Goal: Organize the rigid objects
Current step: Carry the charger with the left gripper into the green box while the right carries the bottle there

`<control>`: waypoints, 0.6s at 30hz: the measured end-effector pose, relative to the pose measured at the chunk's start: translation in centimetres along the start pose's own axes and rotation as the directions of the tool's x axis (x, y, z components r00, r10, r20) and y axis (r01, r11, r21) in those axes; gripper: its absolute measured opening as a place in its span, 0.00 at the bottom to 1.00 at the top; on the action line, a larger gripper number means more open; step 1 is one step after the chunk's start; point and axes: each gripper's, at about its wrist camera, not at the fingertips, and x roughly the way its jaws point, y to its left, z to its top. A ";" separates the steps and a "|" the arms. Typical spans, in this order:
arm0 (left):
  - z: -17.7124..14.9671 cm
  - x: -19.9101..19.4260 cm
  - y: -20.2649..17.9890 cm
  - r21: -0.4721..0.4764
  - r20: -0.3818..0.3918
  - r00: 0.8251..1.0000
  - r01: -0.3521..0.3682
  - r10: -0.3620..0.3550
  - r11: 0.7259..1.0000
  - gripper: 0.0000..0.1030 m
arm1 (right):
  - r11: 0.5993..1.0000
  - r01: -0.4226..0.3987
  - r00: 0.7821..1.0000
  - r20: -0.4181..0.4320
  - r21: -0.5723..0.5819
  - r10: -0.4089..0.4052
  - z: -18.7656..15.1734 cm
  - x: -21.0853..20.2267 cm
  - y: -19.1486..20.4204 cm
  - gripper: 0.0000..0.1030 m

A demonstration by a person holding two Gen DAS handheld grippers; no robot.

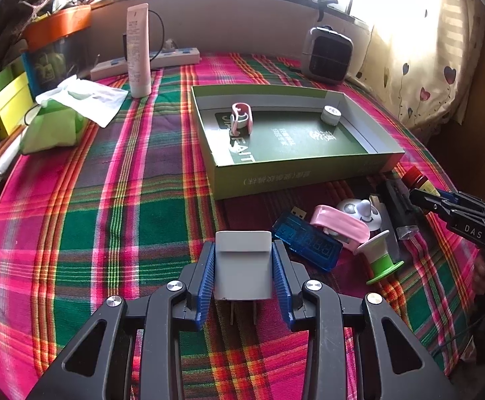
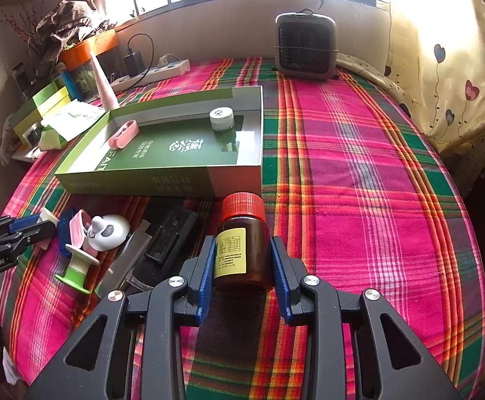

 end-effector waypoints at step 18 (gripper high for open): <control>2.6 -2.0 -0.6 0.020 0.055 0.998 0.030 -0.031 0.999 0.31 | 1.000 -0.004 0.998 0.062 -0.030 0.005 2.0 -1.7 0.6 0.32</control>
